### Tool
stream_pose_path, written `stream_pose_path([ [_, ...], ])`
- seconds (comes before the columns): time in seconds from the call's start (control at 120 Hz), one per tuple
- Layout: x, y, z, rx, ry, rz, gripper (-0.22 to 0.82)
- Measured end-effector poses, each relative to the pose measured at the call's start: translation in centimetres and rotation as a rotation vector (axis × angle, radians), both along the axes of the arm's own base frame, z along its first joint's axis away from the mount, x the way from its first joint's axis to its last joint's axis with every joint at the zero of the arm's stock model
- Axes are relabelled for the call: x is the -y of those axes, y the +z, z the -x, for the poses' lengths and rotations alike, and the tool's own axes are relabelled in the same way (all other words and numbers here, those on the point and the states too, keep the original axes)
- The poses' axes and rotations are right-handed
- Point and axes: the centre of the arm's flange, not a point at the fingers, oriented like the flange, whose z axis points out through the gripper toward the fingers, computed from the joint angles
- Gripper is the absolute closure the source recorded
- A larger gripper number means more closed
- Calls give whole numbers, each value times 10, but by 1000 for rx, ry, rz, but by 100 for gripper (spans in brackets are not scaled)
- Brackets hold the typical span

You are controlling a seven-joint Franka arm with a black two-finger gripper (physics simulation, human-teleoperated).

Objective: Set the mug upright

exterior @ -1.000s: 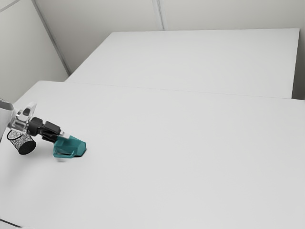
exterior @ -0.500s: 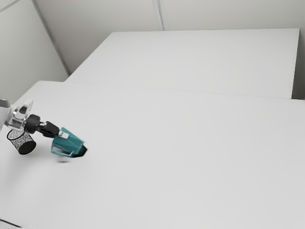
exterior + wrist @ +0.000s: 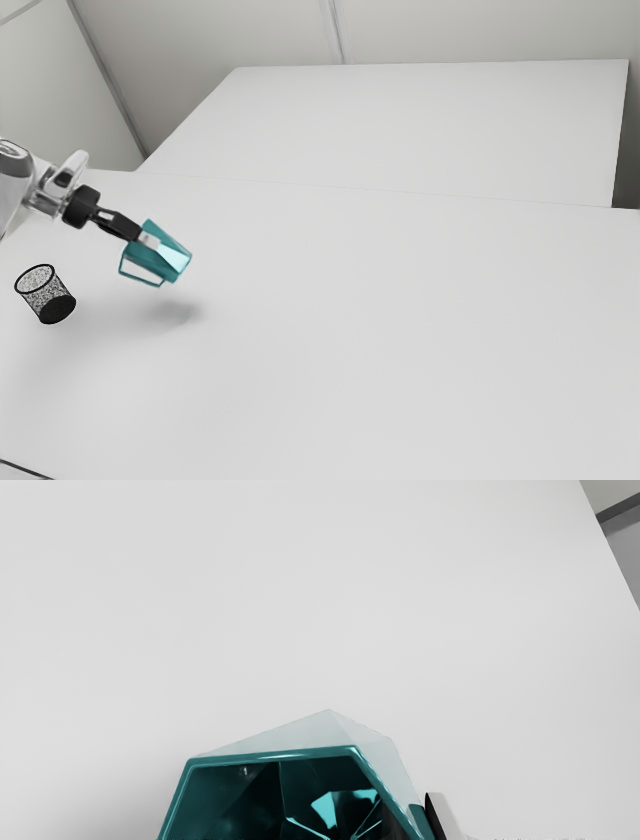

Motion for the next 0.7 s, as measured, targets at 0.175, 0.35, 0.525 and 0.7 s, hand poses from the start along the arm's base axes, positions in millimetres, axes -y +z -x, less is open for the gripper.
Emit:
stream_pose_path([
  [0.175,41,37,-6,6,-77,-136,78],
  [0.35,67,52,-5,-27,-113,-278,78],
  [0.525,79,54,0,-77,-107,-435,78],
  [0.7,107,53,4,-100,-107,-561,78],
])
